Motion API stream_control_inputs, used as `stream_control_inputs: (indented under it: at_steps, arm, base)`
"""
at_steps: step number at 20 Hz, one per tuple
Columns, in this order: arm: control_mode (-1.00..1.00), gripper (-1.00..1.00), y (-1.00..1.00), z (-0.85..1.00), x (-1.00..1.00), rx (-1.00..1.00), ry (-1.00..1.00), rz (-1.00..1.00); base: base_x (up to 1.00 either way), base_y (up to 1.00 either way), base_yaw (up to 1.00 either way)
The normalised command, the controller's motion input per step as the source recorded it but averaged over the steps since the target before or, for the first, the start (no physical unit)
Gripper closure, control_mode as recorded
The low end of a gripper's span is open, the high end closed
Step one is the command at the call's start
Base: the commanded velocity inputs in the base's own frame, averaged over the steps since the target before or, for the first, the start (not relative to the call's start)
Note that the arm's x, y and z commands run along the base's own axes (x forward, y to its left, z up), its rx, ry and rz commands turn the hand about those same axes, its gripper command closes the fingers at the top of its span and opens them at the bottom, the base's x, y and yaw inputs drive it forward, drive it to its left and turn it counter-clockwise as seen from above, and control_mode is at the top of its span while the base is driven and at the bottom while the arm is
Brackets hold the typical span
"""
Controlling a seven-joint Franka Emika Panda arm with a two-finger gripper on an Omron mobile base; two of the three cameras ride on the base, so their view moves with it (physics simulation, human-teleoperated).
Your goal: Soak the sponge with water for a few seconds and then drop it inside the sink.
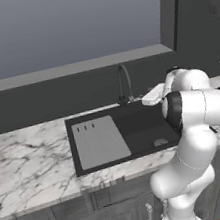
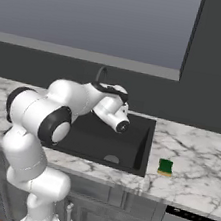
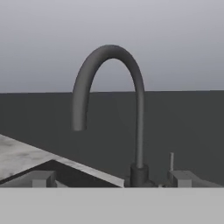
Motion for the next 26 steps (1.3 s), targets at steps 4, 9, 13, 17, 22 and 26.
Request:
stream_control_inputs:
  at_steps: [4,9,13,17,22,26]
  arm:
    - [-1.00,-1.00,0.00,-0.12,0.18,0.00,0.00,0.00]
    - [-1.00,-1.00,0.00,-0.08,0.15,0.00,0.00,0.00]
    - [-1.00,-1.00,0.00,-0.08,0.15,0.00,0.00,0.00]
    - [-1.00,-1.00,0.00,-0.11,0.23,0.00,0.00,0.00]
    - [-1.00,-1.00,0.00,-0.12,0.26,0.00,0.00,0.00]
    - [-1.00,-1.00,0.00,-0.10,0.26,0.00,0.00,0.00]
  base:
    - [0.00,0.00,0.00]
    - [0.00,0.00,0.00]
    - [0.00,0.00,0.00]
    - [0.00,0.00,0.00]
    - [0.00,0.00,0.00]
    - [0.00,0.00,0.00]
